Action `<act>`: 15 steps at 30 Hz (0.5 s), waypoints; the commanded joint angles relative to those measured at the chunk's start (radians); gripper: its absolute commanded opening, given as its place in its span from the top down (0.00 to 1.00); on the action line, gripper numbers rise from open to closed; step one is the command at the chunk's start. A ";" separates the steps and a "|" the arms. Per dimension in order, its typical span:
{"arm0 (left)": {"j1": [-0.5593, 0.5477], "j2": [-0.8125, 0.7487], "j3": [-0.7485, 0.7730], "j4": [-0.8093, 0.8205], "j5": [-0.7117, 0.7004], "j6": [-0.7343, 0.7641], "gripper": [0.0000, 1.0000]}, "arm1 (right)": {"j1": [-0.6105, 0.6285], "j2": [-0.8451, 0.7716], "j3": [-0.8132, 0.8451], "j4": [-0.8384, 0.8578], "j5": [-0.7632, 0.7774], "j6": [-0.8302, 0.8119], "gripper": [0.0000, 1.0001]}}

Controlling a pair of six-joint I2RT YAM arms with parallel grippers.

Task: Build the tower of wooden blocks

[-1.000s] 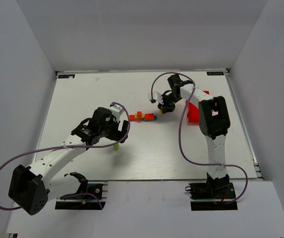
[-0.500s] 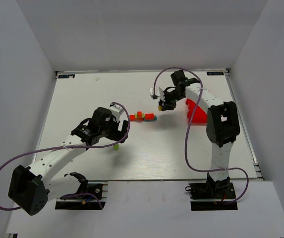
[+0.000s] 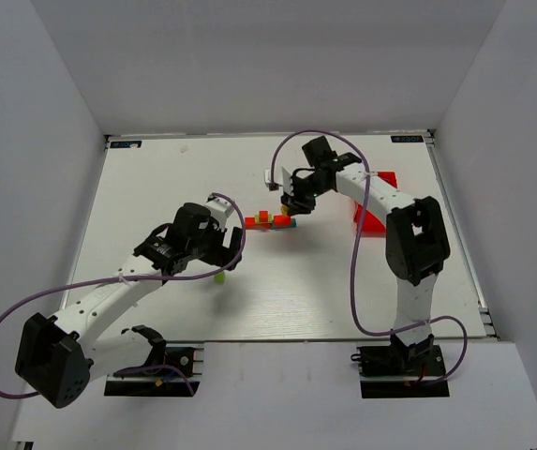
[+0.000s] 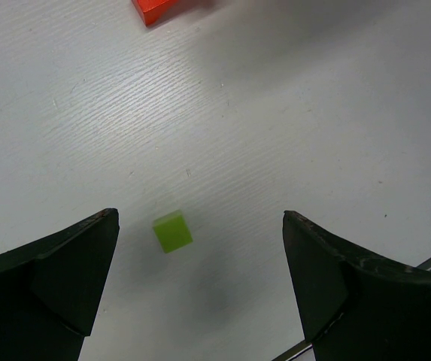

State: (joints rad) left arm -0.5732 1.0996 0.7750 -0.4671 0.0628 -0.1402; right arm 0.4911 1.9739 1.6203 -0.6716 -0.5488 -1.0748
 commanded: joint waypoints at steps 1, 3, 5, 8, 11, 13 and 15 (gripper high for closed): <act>0.003 -0.027 0.035 0.002 -0.008 -0.009 0.00 | 0.029 0.023 0.026 0.035 0.027 0.070 0.94; 0.003 -0.027 0.035 0.002 0.002 -0.009 0.00 | 0.047 0.031 0.026 0.046 0.050 0.090 0.94; 0.003 -0.027 0.035 0.002 0.002 -0.009 0.00 | 0.059 0.042 0.026 0.058 0.076 0.102 0.93; 0.003 -0.027 0.035 0.002 0.002 -0.009 0.00 | 0.072 0.046 0.026 0.069 0.093 0.119 0.93; 0.003 -0.027 0.035 0.002 0.002 -0.009 0.00 | 0.081 0.052 0.032 0.079 0.119 0.131 0.93; 0.003 -0.027 0.035 0.002 0.002 -0.009 0.00 | 0.087 0.062 0.035 0.076 0.124 0.141 0.93; 0.003 -0.027 0.035 0.002 0.002 -0.009 0.00 | 0.087 0.065 0.038 0.084 0.131 0.150 0.92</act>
State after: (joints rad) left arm -0.5732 1.0996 0.7750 -0.4671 0.0631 -0.1402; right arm 0.5728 2.0209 1.6211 -0.6159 -0.4358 -0.9581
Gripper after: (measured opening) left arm 0.997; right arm 0.372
